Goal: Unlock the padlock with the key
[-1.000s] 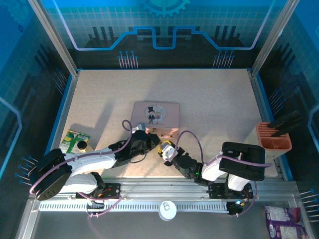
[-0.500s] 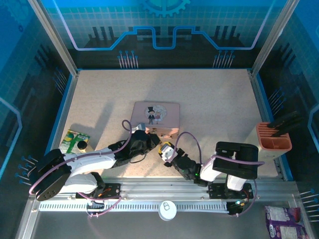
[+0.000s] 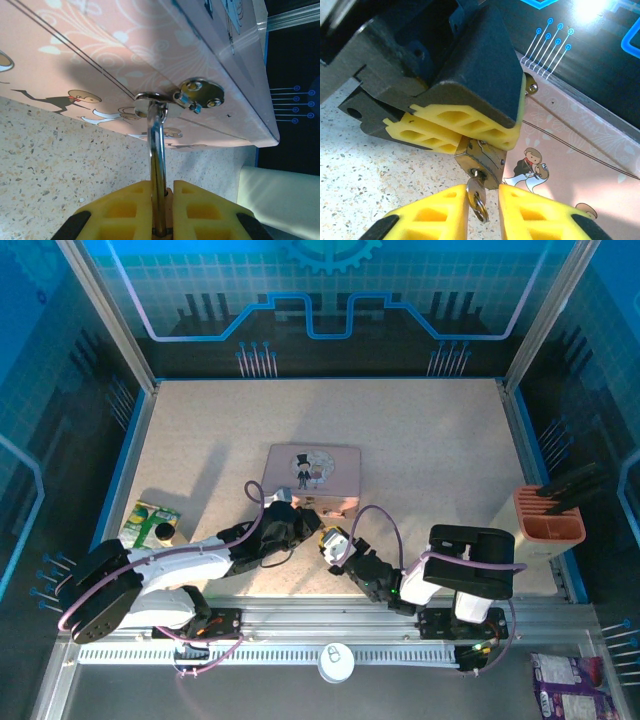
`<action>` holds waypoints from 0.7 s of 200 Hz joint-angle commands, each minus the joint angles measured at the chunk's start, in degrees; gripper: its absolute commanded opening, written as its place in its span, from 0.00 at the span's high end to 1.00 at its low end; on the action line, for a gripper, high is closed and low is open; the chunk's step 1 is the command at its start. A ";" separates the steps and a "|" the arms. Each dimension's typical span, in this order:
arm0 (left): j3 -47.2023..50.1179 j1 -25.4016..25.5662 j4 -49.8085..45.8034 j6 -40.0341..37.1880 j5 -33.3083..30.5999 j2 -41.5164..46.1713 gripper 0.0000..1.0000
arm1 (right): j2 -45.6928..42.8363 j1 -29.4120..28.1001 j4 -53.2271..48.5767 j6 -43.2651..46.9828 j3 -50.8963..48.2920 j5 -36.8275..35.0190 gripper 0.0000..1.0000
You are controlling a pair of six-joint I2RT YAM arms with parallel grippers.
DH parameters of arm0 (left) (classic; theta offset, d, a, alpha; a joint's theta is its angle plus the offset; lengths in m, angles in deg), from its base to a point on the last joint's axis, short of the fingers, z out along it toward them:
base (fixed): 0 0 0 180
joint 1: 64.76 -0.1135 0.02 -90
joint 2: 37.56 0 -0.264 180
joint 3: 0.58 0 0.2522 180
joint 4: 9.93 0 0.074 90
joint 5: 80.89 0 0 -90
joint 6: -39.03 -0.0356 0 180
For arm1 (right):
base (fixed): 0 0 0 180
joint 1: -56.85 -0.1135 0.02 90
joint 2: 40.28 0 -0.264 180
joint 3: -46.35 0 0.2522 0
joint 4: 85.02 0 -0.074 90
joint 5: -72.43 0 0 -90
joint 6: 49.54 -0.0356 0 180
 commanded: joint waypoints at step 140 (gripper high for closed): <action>-1.85 0.01 6.36 0.29 0.70 0.51 1.00 | 2.38 -0.89 3.69 -9.18 1.60 -3.31 0.84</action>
